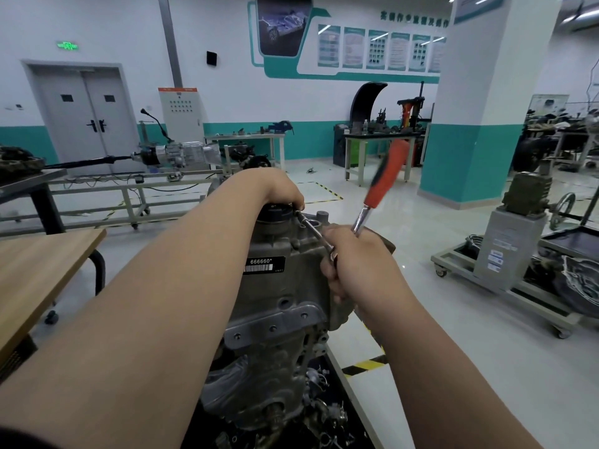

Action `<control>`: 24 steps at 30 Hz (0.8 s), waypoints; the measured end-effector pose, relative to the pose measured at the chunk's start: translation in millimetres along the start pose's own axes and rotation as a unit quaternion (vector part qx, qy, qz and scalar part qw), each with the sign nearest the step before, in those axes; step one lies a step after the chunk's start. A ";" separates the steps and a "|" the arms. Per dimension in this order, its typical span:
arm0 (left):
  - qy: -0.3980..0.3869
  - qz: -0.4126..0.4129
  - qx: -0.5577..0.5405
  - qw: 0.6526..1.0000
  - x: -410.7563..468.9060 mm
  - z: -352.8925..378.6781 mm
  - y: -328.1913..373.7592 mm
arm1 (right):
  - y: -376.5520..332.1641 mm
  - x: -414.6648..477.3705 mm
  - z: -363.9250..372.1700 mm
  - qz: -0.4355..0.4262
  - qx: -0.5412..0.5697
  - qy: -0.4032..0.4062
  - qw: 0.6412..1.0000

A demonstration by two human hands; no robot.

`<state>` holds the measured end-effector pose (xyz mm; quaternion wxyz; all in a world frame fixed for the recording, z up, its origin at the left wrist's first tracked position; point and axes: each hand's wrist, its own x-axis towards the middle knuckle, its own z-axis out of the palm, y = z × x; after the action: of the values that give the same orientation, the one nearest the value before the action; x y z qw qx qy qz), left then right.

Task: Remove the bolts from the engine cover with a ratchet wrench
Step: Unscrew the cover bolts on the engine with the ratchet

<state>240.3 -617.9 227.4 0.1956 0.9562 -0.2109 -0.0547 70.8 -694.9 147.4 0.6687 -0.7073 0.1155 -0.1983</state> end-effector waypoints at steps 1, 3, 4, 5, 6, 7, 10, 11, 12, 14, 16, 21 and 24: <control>0.001 0.002 0.003 1.000 0.1 0.3 -0.1 | 1.3 -2.0 0.8 0.037 0.069 -0.011 0.997; 0.001 0.003 0.009 1.000 -0.1 0.5 -0.6 | 5.1 -6.4 4.7 0.078 0.185 -0.026 0.979; 0.000 0.004 0.010 1.000 0.4 0.5 -0.8 | 7.3 -9.1 7.8 0.089 0.237 -0.028 0.967; -0.001 0.004 0.009 1.000 0.9 0.8 -0.9 | 9.1 -12.2 11.2 0.097 0.282 -0.029 0.954; 0.001 0.003 0.009 1.000 1.5 0.9 -1.0 | 11.0 -15.1 14.7 0.106 0.323 -0.031 0.940; 0.005 0.003 0.012 1.000 2.0 1.3 -1.1 | 12.5 -17.6 17.7 0.114 0.359 -0.036 0.926; 0.014 0.005 0.016 1.000 2.2 1.4 -1.5 | 14.8 -21.3 23.7 0.140 0.464 -0.061 0.873; 0.014 0.005 0.015 1.000 2.3 1.3 -1.7 | 14.7 -21.6 24.1 0.151 0.496 -0.065 0.852; 0.013 0.006 0.014 1.000 2.6 1.2 -2.1 | 14.5 -21.3 23.9 0.162 0.525 -0.068 0.833; 0.010 0.006 0.008 1.000 3.7 0.9 -3.1 | 15.1 -20.4 23.4 0.177 0.559 -0.072 0.807; 0.008 0.007 0.009 1.000 4.5 1.0 -3.8 | 16.7 -19.7 22.4 0.178 0.552 -0.070 0.812; 0.006 0.011 0.016 1.000 6.5 0.7 -4.0 | 18.5 -17.9 20.0 0.162 0.493 -0.064 0.852; 0.000 0.006 0.016 1.000 6.3 0.1 -2.9 | 17.9 -17.4 18.3 0.157 0.469 -0.057 0.867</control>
<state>247.1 -618.2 226.0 0.1806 0.9579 -0.2178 -0.0496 65.0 -672.4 127.0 0.9494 -0.2928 0.0795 -0.0807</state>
